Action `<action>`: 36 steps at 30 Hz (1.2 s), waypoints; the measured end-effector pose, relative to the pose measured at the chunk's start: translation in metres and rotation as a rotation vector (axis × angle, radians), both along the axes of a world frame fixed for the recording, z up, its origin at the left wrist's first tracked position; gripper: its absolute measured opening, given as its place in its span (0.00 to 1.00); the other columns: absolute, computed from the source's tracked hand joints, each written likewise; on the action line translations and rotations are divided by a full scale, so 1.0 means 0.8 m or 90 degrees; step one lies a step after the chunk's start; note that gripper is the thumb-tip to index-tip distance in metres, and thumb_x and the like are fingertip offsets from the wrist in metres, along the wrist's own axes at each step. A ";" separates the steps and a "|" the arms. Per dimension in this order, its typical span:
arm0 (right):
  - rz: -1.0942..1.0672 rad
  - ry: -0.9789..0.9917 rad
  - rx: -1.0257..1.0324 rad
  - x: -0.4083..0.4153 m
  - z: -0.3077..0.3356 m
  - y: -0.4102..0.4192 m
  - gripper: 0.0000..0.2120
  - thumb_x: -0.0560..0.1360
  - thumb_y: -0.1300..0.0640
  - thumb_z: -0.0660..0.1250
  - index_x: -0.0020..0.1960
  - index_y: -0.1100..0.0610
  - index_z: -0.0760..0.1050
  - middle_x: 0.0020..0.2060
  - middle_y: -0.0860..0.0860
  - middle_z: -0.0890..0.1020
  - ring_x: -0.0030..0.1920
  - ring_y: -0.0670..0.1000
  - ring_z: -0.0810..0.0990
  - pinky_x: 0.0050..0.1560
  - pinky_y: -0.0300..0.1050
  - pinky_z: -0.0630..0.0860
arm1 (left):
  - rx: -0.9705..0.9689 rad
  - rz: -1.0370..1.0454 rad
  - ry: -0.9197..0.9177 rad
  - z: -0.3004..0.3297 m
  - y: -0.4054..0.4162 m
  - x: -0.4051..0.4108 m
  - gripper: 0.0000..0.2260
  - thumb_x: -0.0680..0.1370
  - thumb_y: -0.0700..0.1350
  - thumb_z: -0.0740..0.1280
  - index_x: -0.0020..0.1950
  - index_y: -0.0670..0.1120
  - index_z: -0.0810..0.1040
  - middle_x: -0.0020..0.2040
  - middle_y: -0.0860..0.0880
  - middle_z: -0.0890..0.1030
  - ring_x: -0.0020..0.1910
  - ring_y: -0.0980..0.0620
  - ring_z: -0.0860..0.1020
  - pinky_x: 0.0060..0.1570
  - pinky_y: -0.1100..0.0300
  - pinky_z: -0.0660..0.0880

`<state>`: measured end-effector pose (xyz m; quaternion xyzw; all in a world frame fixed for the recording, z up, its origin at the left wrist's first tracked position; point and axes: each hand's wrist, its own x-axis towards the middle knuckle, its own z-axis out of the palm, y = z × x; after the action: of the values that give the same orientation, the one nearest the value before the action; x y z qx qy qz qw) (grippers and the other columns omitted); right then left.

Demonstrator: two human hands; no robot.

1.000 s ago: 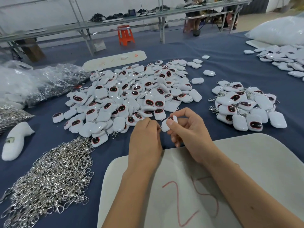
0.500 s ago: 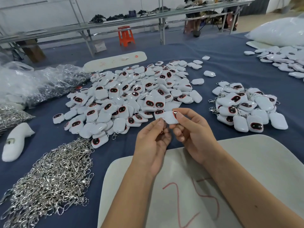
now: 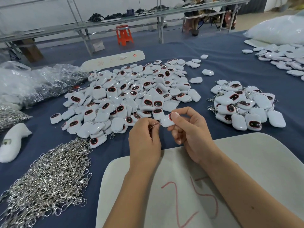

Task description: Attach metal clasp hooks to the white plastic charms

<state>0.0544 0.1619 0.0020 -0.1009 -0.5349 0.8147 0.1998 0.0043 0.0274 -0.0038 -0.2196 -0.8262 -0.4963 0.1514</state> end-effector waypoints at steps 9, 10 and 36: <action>-0.198 -0.047 0.016 -0.002 -0.004 0.013 0.04 0.82 0.58 0.69 0.52 0.58 0.82 0.29 0.54 0.80 0.22 0.49 0.70 0.21 0.39 0.65 | 0.120 -0.075 -0.149 0.002 0.019 0.009 0.12 0.78 0.40 0.73 0.44 0.58 0.84 0.39 0.60 0.85 0.41 0.55 0.82 0.43 0.65 0.76; -0.236 -0.059 0.021 -0.002 -0.004 0.016 0.04 0.81 0.58 0.70 0.51 0.57 0.82 0.29 0.53 0.80 0.22 0.49 0.70 0.21 0.39 0.65 | 0.117 -0.080 -0.174 0.004 0.027 0.011 0.12 0.78 0.40 0.73 0.43 0.59 0.83 0.39 0.59 0.85 0.40 0.55 0.81 0.41 0.64 0.76; -0.227 -0.182 0.645 -0.001 -0.007 -0.008 0.02 0.77 0.59 0.69 0.49 0.53 0.80 0.35 0.44 0.82 0.39 0.48 0.80 0.45 0.51 0.77 | -0.084 0.081 -0.135 0.028 0.034 0.004 0.08 0.78 0.41 0.67 0.55 0.50 0.80 0.49 0.53 0.82 0.50 0.51 0.80 0.56 0.53 0.76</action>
<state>0.0540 0.1557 -0.0039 -0.1910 -0.8562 0.3875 0.2832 0.0076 0.0546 0.0187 -0.1224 -0.8806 -0.4507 0.0799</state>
